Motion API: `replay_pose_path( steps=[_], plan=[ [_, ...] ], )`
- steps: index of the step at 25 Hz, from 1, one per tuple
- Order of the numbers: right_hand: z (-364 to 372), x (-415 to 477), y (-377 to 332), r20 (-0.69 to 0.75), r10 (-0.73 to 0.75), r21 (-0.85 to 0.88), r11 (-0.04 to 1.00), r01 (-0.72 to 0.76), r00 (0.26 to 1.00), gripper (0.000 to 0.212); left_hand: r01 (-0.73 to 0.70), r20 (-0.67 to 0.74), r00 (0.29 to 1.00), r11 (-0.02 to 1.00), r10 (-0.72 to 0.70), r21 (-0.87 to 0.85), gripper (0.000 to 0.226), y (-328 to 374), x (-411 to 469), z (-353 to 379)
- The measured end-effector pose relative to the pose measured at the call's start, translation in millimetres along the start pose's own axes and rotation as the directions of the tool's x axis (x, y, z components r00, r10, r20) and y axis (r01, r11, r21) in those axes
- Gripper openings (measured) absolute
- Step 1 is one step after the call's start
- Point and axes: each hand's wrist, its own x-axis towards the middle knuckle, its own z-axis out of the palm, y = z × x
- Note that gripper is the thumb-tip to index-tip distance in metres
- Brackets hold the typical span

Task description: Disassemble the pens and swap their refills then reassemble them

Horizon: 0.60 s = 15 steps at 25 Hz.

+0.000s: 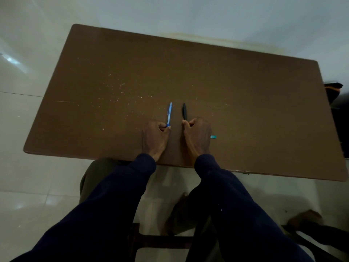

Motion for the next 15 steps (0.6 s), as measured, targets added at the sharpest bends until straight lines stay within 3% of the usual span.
replay_pose_path(
  steps=[15],
  plan=[
    [-39, -36, -7, 0.026, -0.114, 0.022, 0.993, 0.113, 0.993, 0.028, -0.067, 0.116, 0.991, 0.998, 0.067, -0.003, 0.023, 27, -55, -46]
  ],
)
